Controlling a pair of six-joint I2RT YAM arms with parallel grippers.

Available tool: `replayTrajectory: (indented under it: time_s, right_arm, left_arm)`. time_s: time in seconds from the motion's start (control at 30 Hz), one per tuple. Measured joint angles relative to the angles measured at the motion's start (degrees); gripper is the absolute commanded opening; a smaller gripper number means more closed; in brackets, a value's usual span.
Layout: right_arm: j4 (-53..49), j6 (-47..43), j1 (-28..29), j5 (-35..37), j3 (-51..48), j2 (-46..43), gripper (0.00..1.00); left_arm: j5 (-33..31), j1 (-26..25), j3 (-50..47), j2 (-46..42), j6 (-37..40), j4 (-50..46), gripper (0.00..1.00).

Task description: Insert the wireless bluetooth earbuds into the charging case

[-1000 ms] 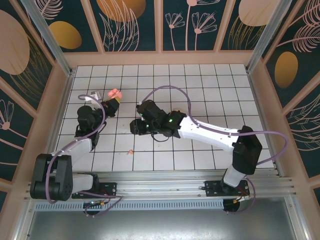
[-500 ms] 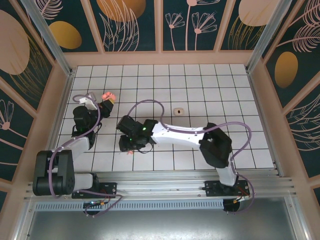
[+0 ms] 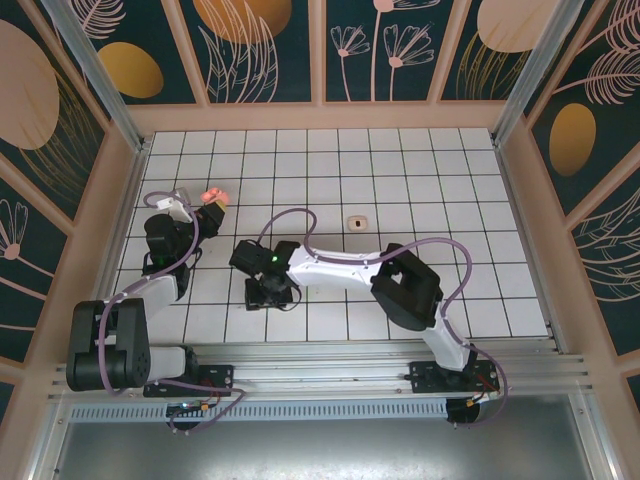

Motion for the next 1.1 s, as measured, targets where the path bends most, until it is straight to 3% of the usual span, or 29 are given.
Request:
replayTrajectory:
  time_s: [0.5, 1.1]
  right_arm:
    - [0.1, 0.6, -2.1, -1.9, 2.2, 4.9, 0.39]
    - [-0.8, -1.9, -2.1, -1.0, 3.5, 5.9, 0.25]
  left_arm:
    - [-0.2, 0.0, -0.3, -1.2, 0.0, -0.3, 0.16]
    - [-0.8, 0.0, -0.3, -3.3, 0.5, -1.7, 0.16]
